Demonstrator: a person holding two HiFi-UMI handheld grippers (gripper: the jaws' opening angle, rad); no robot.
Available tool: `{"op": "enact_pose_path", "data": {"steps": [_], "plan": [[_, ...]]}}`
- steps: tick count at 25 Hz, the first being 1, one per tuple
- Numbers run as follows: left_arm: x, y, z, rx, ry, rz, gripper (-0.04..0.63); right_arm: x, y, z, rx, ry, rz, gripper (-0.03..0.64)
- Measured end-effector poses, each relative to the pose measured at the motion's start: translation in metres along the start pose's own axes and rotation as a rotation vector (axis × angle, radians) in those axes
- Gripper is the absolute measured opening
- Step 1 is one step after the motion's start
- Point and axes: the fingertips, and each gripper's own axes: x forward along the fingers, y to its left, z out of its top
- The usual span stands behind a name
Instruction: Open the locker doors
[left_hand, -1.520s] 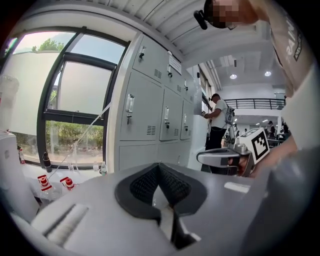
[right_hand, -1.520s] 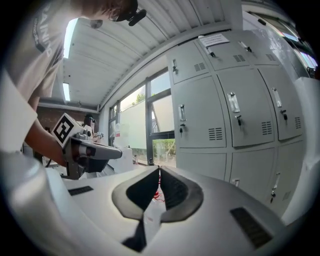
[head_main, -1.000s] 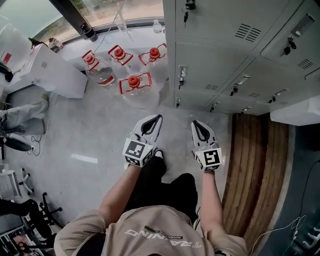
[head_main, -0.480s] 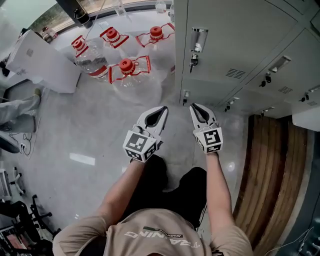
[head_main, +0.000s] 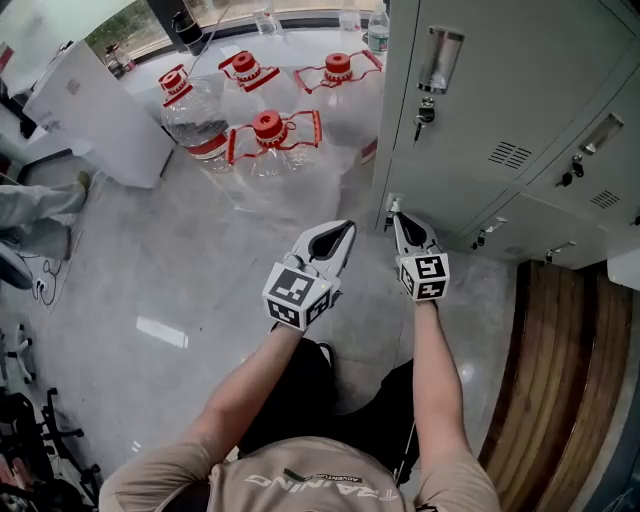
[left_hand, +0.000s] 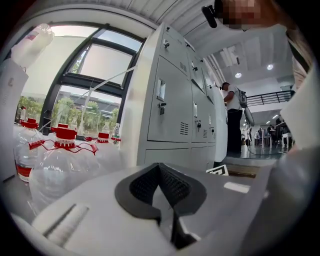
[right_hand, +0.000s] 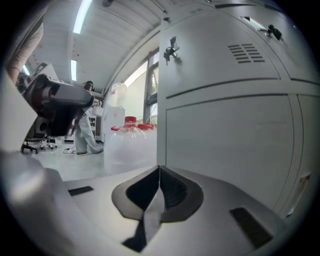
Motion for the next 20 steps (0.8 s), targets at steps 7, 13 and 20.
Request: {"op": "enact_pose_path", "data": {"steps": [7,13,20], "plan": [[0.034,0.008,-0.033,-0.012,0.035,-0.043,0.006,0.039,-0.016,-0.043,0.072,0.050,-0.049,0.014],[0.059,0.007,-0.064,-0.006,0.075,-0.087,0.006,0.056,-0.021,-0.061,0.060,0.095,-0.036,0.015],[0.067,0.010,-0.083,0.011,0.127,-0.127,0.006,0.071,-0.014,-0.072,-0.007,0.129,0.006,0.104]]}}
